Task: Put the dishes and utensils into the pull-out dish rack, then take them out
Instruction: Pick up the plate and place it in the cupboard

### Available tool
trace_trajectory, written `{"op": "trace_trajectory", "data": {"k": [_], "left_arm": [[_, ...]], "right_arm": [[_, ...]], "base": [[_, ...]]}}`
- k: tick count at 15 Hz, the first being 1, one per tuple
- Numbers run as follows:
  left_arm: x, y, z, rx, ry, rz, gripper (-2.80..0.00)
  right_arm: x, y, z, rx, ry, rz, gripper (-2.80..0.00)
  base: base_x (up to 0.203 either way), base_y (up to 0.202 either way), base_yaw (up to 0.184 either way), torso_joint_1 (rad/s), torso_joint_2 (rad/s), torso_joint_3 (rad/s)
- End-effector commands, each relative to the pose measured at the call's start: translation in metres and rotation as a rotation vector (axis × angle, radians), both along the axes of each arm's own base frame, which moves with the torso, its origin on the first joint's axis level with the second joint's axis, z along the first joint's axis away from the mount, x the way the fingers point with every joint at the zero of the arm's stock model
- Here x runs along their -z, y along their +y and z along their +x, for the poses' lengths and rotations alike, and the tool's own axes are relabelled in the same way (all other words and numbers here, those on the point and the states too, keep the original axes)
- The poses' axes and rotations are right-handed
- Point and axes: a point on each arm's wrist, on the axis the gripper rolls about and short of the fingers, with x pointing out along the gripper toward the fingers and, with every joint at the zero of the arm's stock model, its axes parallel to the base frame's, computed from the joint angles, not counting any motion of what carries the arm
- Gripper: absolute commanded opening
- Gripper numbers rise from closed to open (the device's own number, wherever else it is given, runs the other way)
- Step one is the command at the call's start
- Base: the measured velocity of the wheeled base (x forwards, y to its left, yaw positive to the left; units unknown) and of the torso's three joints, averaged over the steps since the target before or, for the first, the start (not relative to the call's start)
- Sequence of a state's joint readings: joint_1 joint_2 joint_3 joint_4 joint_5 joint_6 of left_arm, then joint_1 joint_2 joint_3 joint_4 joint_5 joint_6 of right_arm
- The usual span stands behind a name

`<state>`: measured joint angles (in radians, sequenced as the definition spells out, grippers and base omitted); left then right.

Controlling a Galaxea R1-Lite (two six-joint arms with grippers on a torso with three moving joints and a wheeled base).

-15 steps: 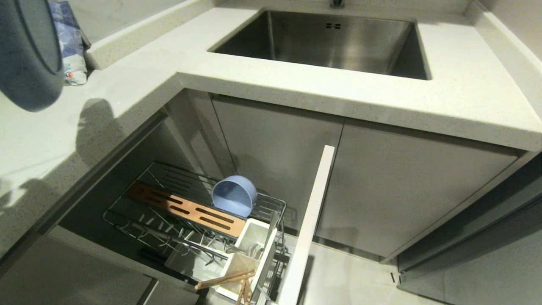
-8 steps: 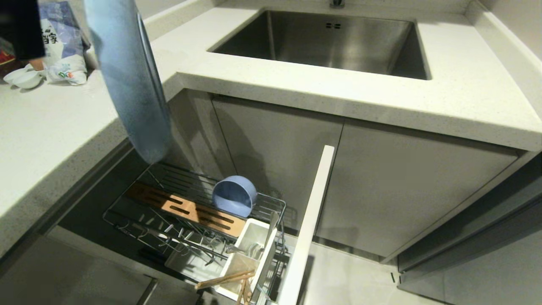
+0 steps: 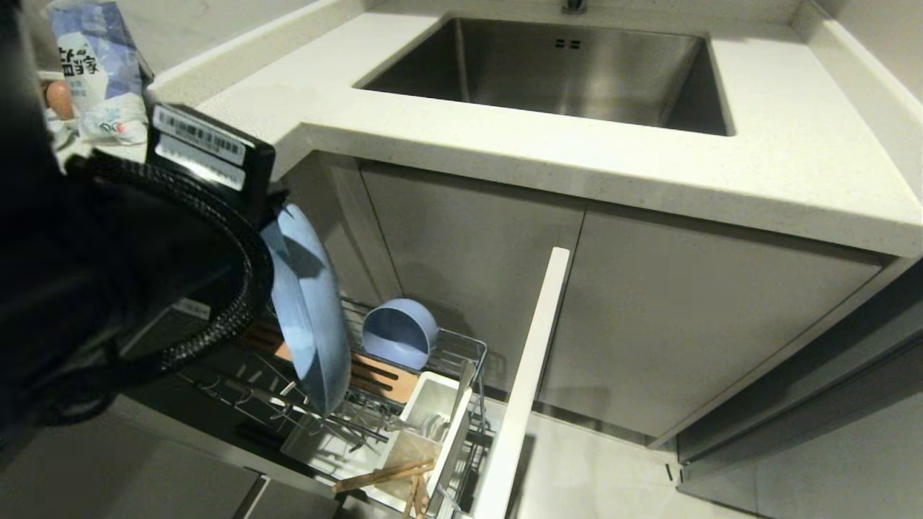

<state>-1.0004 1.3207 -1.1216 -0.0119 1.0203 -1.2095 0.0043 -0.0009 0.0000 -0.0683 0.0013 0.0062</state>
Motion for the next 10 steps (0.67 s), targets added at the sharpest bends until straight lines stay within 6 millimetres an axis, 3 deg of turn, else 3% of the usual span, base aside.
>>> {"op": "trace_trajectory", "data": {"k": [1,10], "left_arm": [[0.031,0.003,0.014,-0.075,0.041,-0.022,-2.80],[0.071,0.004,0.047,-0.147,0.047,-0.165,-2.80]], "right_arm": [[0.006,0.000,0.002,-0.001,0.022,0.000,-2.80],[0.006,0.000,0.002,-0.001,0.022,0.000,-2.80]], "base": [[0.000,0.000,0.000,0.000,0.00,0.000],[0.000,0.000,0.000,0.000,0.00,0.000]]}}
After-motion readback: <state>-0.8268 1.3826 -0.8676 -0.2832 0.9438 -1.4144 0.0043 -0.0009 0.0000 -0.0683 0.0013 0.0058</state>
